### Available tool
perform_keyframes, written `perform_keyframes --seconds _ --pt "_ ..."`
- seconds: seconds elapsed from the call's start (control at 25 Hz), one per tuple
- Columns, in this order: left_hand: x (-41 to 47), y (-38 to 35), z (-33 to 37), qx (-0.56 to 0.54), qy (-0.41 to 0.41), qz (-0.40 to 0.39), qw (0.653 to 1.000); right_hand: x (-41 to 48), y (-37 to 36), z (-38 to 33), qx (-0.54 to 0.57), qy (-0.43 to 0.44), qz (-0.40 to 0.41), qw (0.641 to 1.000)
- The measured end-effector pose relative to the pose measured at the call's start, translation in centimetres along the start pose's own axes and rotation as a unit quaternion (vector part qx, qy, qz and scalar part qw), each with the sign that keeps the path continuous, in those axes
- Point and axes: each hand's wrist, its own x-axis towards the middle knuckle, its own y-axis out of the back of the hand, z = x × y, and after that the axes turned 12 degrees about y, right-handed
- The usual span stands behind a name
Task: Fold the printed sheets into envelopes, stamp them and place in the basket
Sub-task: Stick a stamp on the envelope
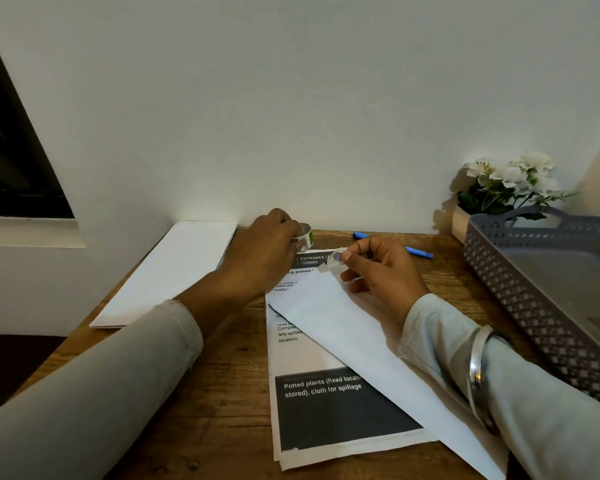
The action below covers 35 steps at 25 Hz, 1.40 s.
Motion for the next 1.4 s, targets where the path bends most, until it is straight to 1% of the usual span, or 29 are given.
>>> perform_keyframes --seconds 0.08,0.2,0.36,0.44,0.52,0.56,0.6,0.64,0.68,0.76,0.8,0.92,1.04,1.16,1.32,1.4 --pt "1.2 -0.6 -0.6 0.031 0.019 0.001 0.999 0.3 0.0 0.3 0.021 -0.018 0.01 1.0" --pt "2.9 -1.9 -0.9 0.054 0.029 0.006 0.998 0.3 0.0 0.5 0.006 -0.025 0.009 1.0" --pt "4.1 -3.2 -0.5 0.063 0.035 -0.018 0.997 0.3 0.2 0.5 -0.007 -0.027 0.009 1.0" --pt "4.0 -3.0 -0.7 0.04 0.045 -0.015 0.998 0.4 0.2 0.5 -0.01 -0.028 0.01 0.999" --pt "3.3 -1.8 -0.6 -0.027 0.06 0.024 0.998 0.3 0.1 0.4 -0.002 -0.03 0.013 0.999" --pt "2.7 -0.9 -0.4 -0.085 0.066 0.027 0.994 0.4 0.1 0.4 0.004 -0.033 0.014 0.999" --pt "1.9 0.1 0.1 -0.157 0.069 0.004 0.985 0.4 0.1 0.4 0.01 -0.038 0.016 0.999" --pt "0.7 0.9 0.8 -0.229 0.064 -0.043 0.97 0.4 0.1 0.4 0.018 -0.044 0.018 0.999" --pt "-0.5 1.4 1.4 -0.277 0.056 -0.094 0.954 0.4 0.1 0.5 0.026 -0.048 0.018 0.998" --pt "-2.7 1.4 2.3 -0.313 0.046 -0.165 0.934 0.4 0.2 0.6 0.033 -0.047 0.012 0.998" --pt "-3.3 1.1 2.6 -0.326 0.047 -0.175 0.928 0.3 0.1 0.6 0.033 -0.043 0.007 0.998" --pt "-3.5 0.4 2.9 -0.371 0.061 -0.145 0.915 0.0 0.0 0.2 0.023 -0.034 -0.005 0.999" --pt "-3.3 0.5 3.2 -0.37 0.062 -0.116 0.92 -0.3 0.0 -0.4 0.002 -0.019 -0.014 1.0" --pt "-3.4 0.3 3.1 -0.363 0.045 -0.122 0.923 -0.4 0.2 -0.8 0.02 -0.011 -0.011 1.0" --pt "-3.3 0.0 2.9 -0.323 0.012 -0.144 0.935 -0.7 0.3 -1.0 0.007 0.029 -0.043 0.999" --pt "-3.3 0.0 2.9 -0.299 0.003 -0.132 0.945 -0.8 0.3 -1.1 0.006 0.03 -0.049 0.998"
